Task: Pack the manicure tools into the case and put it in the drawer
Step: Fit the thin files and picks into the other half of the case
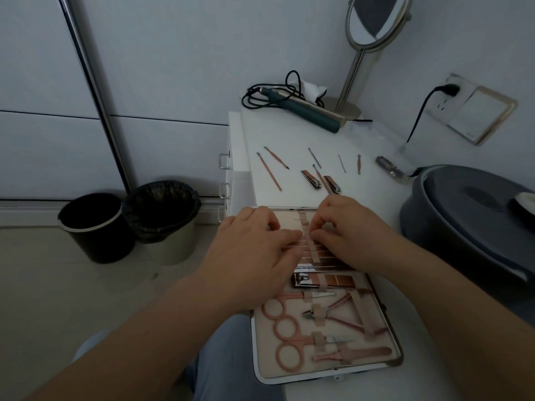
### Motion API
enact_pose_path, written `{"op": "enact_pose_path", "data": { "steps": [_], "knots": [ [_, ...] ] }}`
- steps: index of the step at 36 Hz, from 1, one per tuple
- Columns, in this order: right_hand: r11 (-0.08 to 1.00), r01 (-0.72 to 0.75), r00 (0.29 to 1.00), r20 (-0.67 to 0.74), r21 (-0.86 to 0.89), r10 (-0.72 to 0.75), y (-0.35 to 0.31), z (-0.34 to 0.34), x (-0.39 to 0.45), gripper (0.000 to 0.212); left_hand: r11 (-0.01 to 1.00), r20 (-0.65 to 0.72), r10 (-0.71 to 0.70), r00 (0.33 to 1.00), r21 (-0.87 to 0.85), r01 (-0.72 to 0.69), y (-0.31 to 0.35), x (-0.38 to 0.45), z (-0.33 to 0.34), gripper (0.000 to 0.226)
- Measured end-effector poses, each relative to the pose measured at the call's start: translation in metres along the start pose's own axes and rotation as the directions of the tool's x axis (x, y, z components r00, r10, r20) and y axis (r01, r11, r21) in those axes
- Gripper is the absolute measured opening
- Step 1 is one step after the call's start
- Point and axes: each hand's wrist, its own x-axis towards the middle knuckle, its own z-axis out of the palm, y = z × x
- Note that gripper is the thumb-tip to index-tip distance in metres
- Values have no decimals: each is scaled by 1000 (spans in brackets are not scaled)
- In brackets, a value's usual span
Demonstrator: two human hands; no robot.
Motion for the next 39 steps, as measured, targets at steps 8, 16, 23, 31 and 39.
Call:
{"op": "enact_pose_path", "data": {
  "steps": [8,16,23,31,39],
  "knots": [
    [994,-60,997,-35,89,63,-1,0,-7,20,1000,9,16,1000,12,-17,-2,2,0,47],
    [989,-91,995,-40,120,97,-4,2,-9,13,999,14,-18,1000,-37,18,-4,1,-1,52],
    [984,-115,993,-24,134,119,-3,-1,-7,21,965,-42,4,999,-261,-15,-16,3,-5,35],
    [966,-193,962,-158,173,221,2,-8,33,21,929,-187,-14,982,-365,-56,-29,5,-2,26],
    [938,-321,925,-171,131,340,7,-5,117,16,921,-160,-24,987,-388,-41,-36,7,5,27]
  ]
}}
